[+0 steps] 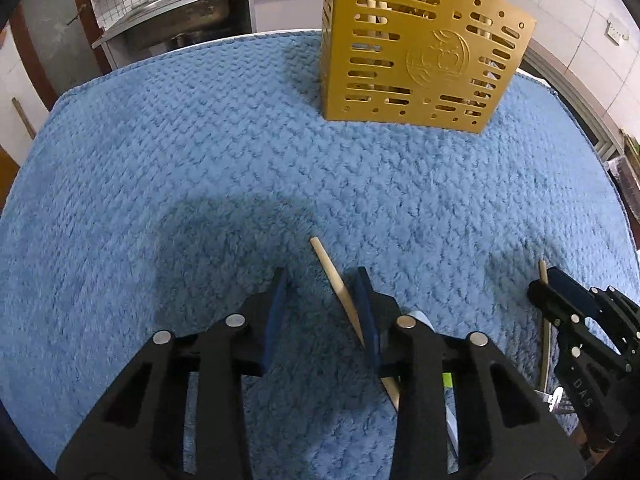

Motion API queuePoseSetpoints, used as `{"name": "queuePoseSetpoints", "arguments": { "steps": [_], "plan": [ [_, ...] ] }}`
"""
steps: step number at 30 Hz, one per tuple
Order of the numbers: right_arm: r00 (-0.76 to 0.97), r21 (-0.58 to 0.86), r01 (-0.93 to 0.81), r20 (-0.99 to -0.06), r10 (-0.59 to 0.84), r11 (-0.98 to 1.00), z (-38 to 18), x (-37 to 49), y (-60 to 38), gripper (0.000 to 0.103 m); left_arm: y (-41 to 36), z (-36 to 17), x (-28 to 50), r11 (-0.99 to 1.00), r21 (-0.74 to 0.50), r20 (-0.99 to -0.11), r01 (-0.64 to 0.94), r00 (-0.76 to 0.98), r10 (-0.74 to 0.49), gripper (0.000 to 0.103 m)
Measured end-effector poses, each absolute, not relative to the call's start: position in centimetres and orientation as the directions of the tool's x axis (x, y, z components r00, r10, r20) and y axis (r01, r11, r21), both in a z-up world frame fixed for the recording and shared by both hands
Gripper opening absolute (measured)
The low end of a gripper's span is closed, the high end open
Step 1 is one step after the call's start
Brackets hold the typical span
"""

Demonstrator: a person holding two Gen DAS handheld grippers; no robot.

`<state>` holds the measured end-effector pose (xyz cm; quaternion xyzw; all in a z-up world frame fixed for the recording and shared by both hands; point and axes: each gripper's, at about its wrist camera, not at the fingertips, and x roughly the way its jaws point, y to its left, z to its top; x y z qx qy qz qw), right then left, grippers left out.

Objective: Organize utensils
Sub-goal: 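Move both open tools back toward the last chopstick on the towel, then close the left tool on a wooden chopstick while the right tool grasps another chopstick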

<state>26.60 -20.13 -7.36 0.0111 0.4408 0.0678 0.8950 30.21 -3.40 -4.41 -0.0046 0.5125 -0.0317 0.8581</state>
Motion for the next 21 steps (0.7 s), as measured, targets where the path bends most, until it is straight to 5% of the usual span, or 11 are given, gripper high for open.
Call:
{"name": "queuePoseSetpoints", "arguments": {
  "steps": [21],
  "plan": [
    [0.616, 0.100, -0.132, -0.771, 0.161, 0.986, -7.3, 27.0, -20.2, 0.011, -1.6, -4.1, 30.5, 0.992, -0.113, -0.869, 0.062, 0.477, -0.129, 0.009]
  ]
}}
